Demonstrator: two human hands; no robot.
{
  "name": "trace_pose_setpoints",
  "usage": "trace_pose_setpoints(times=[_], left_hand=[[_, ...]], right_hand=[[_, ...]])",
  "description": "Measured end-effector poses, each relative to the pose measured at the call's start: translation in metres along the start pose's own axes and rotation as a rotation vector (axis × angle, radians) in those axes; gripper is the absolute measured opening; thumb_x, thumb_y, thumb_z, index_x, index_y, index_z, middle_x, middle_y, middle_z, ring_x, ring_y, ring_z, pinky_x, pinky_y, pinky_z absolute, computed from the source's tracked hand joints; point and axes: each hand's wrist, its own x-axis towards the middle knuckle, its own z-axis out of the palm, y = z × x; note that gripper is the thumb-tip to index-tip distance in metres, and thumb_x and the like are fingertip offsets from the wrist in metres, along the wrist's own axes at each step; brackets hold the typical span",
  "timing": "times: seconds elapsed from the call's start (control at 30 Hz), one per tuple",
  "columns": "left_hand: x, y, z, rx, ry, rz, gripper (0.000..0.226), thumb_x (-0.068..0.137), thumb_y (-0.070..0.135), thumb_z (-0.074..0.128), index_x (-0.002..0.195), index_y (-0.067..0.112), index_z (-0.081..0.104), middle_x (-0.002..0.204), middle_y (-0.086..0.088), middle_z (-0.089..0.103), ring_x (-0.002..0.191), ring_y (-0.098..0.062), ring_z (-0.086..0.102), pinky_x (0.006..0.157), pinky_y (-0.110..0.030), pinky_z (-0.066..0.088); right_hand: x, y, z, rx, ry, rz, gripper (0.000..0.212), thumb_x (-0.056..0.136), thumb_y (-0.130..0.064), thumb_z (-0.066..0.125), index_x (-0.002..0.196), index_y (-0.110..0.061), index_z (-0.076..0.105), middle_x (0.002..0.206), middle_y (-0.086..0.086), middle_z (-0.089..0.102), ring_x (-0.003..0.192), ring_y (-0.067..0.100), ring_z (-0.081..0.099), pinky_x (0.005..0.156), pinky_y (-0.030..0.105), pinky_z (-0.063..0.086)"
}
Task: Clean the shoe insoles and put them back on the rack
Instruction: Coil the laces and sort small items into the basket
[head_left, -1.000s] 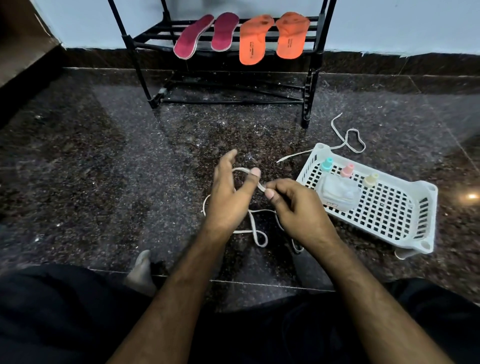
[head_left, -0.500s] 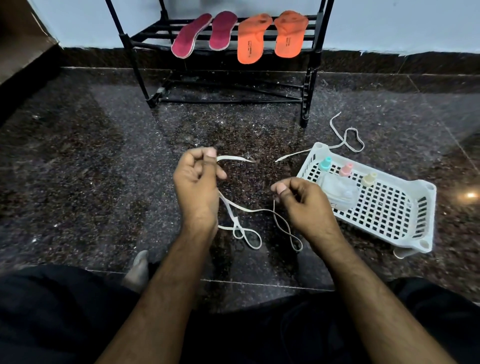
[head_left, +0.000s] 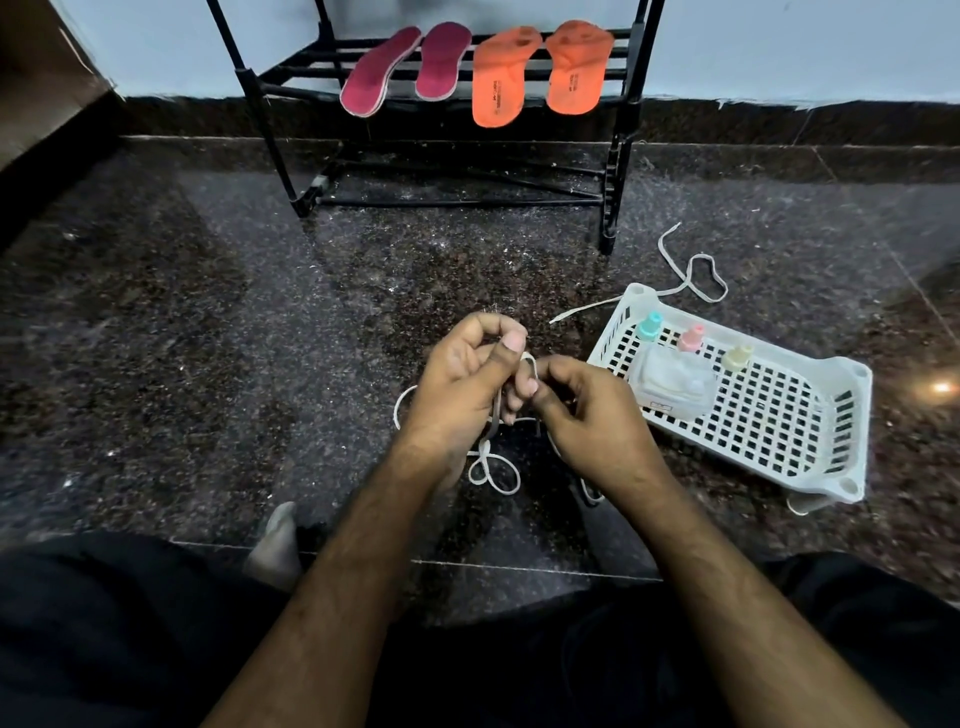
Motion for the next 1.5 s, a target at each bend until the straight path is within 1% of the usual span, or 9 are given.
trace_pose_setpoints(times=[0.23, 0.37, 0.5, 0.6, 0.77, 1.03, 1.17, 1.33, 1.5], left_hand=[[-0.005, 0.003, 0.0, 0.251, -0.112, -0.35, 0.055, 0.098, 0.062, 0.043, 0.083, 0.012, 0.062, 0.054, 0.001, 0.046, 0.041, -0.005, 0.027, 0.038, -0.018, 0.018], [-0.005, 0.001, 0.004, 0.047, -0.169, -0.257, 0.038, 0.105, 0.036, 0.046, 0.086, 0.009, 0.064, 0.057, -0.004, 0.054, 0.043, -0.005, 0.034, 0.039, -0.019, 0.023], [0.0, 0.001, -0.002, -0.132, -0.024, -0.129, 0.027, 0.106, 0.021, 0.046, 0.114, 0.002, 0.063, 0.108, -0.016, 0.074, 0.069, -0.012, 0.06, 0.056, -0.026, 0.05], [0.003, -0.005, -0.006, -0.031, 0.064, -0.082, 0.028, 0.106, 0.023, 0.049, 0.12, 0.005, 0.064, 0.118, -0.01, 0.073, 0.069, -0.015, 0.06, 0.059, -0.035, 0.054], [0.005, -0.016, -0.003, 0.322, 0.023, 0.053, 0.025, 0.106, 0.013, 0.049, 0.115, 0.002, 0.069, 0.107, -0.011, 0.075, 0.091, -0.018, 0.07, 0.072, -0.032, 0.058], [0.006, -0.024, -0.005, 0.497, 0.043, 0.087, 0.034, 0.107, 0.029, 0.044, 0.079, 0.018, 0.06, 0.066, 0.012, 0.055, 0.058, -0.001, 0.044, 0.056, -0.025, 0.036], [0.005, -0.015, -0.002, 0.023, 0.112, -0.094, 0.032, 0.109, 0.029, 0.039, 0.082, 0.018, 0.053, 0.066, 0.004, 0.04, 0.055, -0.008, 0.035, 0.056, -0.026, 0.037], [0.006, -0.008, -0.005, -0.445, 0.096, -0.142, 0.042, 0.107, 0.041, 0.034, 0.075, 0.018, 0.047, 0.056, 0.004, 0.035, 0.058, -0.012, 0.035, 0.068, -0.028, 0.04], [0.006, -0.004, -0.011, -0.324, 0.254, -0.122, 0.039, 0.106, 0.041, 0.039, 0.076, 0.019, 0.05, 0.054, 0.004, 0.04, 0.066, -0.015, 0.055, 0.075, -0.033, 0.045]], right_hand=[[0.0, -0.002, -0.011, 0.008, 0.274, 0.097, 0.011, 0.094, -0.032, 0.066, 0.092, -0.022, 0.072, 0.082, -0.016, 0.072, 0.079, -0.001, 0.066, 0.075, 0.021, 0.051], [0.001, 0.004, -0.01, -0.057, 0.202, 0.117, 0.01, 0.095, -0.026, 0.064, 0.095, -0.024, 0.074, 0.084, -0.018, 0.073, 0.078, -0.008, 0.065, 0.073, 0.014, 0.048], [-0.001, 0.007, 0.001, -0.103, -0.041, 0.123, 0.017, 0.096, -0.025, 0.062, 0.084, -0.034, 0.069, 0.077, -0.019, 0.072, 0.071, -0.009, 0.063, 0.07, 0.018, 0.045], [-0.002, 0.002, 0.005, -0.097, -0.11, 0.118, 0.018, 0.097, -0.031, 0.062, 0.081, -0.026, 0.068, 0.073, -0.017, 0.071, 0.066, -0.002, 0.063, 0.068, 0.021, 0.046], [-0.002, -0.002, -0.001, -0.048, -0.028, 0.059, 0.022, 0.098, -0.03, 0.06, 0.079, -0.021, 0.066, 0.07, -0.013, 0.069, 0.064, 0.002, 0.061, 0.066, 0.022, 0.046], [-0.002, -0.006, -0.001, 0.15, 0.108, 0.036, 0.037, 0.1, -0.047, 0.048, 0.086, -0.018, 0.064, 0.072, 0.0, 0.066, 0.067, 0.015, 0.061, 0.066, 0.037, 0.051], [0.001, -0.001, 0.002, 0.3, 0.168, 0.178, 0.055, 0.09, -0.072, 0.04, 0.087, -0.022, 0.065, 0.08, 0.0, 0.069, 0.073, 0.014, 0.062, 0.076, 0.045, 0.052], [-0.012, -0.003, 0.024, 0.299, -0.198, 0.23, 0.055, 0.088, -0.077, 0.036, 0.12, -0.037, 0.057, 0.113, -0.015, 0.069, 0.11, 0.001, 0.063, 0.103, 0.037, 0.047], [-0.012, -0.008, 0.021, 0.265, -0.323, 0.21, 0.03, 0.099, -0.05, 0.048, 0.114, -0.028, 0.061, 0.058, -0.007, 0.057, 0.052, 0.009, 0.05, 0.051, 0.025, 0.04]])
